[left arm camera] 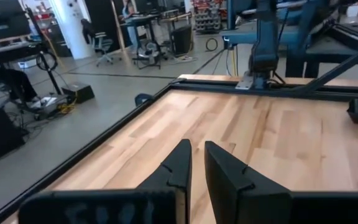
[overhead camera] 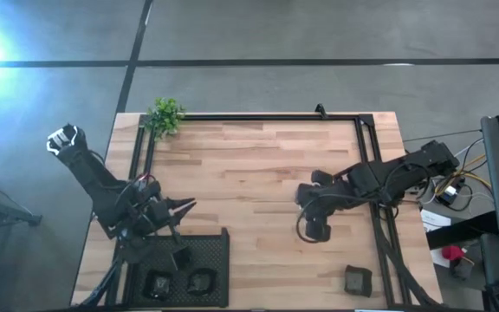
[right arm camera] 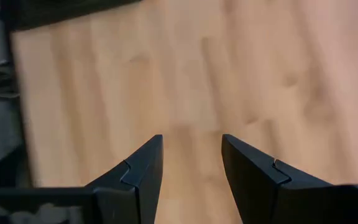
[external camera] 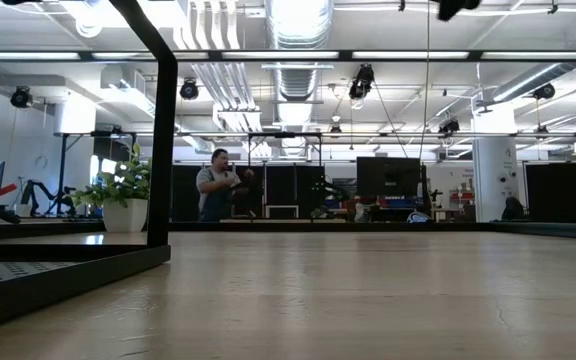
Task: Pick & Place Mini shaped plates
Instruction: Stack the distorted square plate on top of the distorted square plate on the shelf
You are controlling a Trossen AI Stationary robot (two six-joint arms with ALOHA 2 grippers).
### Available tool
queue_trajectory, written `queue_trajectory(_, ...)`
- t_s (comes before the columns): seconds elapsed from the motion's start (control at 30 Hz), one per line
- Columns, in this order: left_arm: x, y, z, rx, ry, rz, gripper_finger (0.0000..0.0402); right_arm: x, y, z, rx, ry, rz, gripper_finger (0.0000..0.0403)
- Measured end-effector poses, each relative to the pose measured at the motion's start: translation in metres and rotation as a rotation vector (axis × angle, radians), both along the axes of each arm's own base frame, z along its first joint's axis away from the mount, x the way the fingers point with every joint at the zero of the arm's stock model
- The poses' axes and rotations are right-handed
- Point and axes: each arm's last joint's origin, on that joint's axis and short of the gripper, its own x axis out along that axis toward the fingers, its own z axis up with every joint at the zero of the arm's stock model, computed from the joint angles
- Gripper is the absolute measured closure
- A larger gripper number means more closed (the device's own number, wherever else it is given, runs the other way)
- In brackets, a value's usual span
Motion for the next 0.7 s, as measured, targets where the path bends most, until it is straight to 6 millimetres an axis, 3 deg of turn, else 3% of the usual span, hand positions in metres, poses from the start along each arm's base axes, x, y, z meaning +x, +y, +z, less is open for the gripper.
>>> queue_trajectory(0.13, -0.002, 0.002, 0.003, 0.004, -0.015, 0.013, 0.0362, -0.006, 0.011, -0.001, 0.105, 0.059, 0.048, 0.0241)
queue_trajectory(0.43, -0.001, 0.001, 0.006, -0.033, -0.038, 0.010, 0.0362, -0.032, 0.045, -0.012, 0.054, 0.181, 0.201, 0.0242)
queue_trajectory(0.7, 0.000, 0.000, 0.007, -0.053, -0.053, 0.011, 0.0362, -0.058, 0.069, -0.050, 0.005, 0.315, 0.211, 0.0242)
